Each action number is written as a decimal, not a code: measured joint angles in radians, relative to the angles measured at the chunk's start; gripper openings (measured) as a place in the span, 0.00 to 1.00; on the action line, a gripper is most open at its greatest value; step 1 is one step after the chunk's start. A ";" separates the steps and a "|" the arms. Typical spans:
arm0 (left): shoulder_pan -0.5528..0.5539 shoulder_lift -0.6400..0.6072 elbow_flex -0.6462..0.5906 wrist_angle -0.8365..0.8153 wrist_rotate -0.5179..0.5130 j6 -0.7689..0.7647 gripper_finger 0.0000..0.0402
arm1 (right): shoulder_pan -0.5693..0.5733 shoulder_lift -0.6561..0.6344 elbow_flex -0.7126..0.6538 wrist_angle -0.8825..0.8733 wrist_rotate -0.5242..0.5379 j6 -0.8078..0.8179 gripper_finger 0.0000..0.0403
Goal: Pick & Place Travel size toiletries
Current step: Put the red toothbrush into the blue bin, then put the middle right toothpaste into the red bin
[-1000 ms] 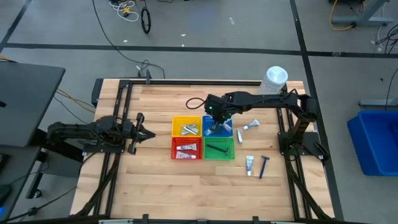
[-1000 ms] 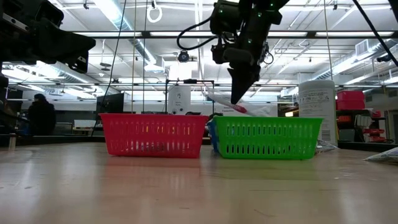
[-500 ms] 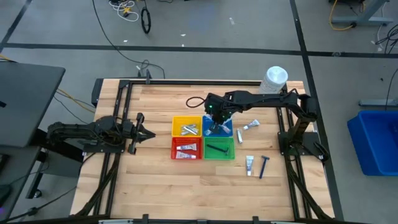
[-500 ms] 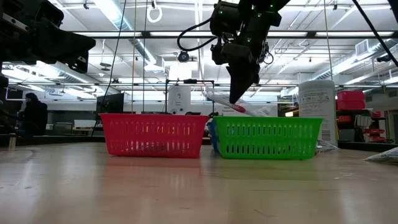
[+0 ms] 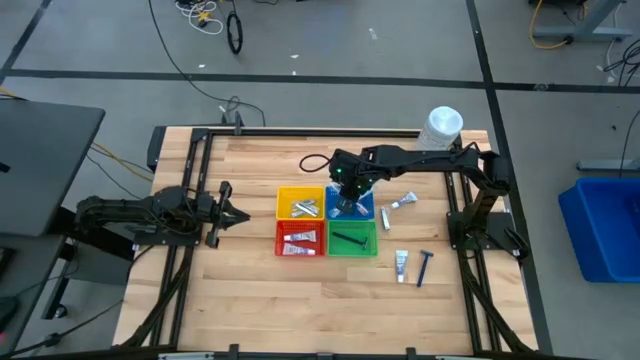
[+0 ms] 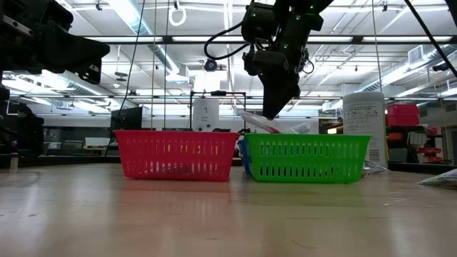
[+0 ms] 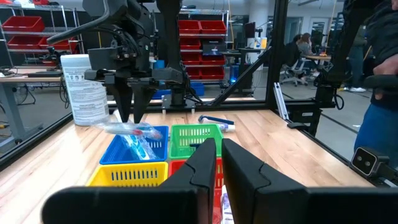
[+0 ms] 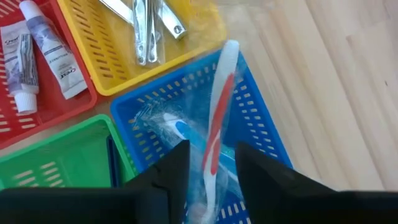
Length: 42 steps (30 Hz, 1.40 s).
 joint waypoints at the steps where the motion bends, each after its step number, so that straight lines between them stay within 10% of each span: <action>1: 0.000 0.000 0.000 0.000 0.000 0.000 0.08 | 0.000 0.000 0.000 0.000 0.000 0.000 0.34; 15: 0.000 0.000 0.000 0.000 0.000 0.000 0.08 | -0.019 -0.089 0.000 0.023 -0.001 -0.029 0.43; 42: 0.000 0.000 0.000 0.000 0.000 0.000 0.08 | -0.018 -0.205 -0.160 0.167 -0.079 -0.115 0.09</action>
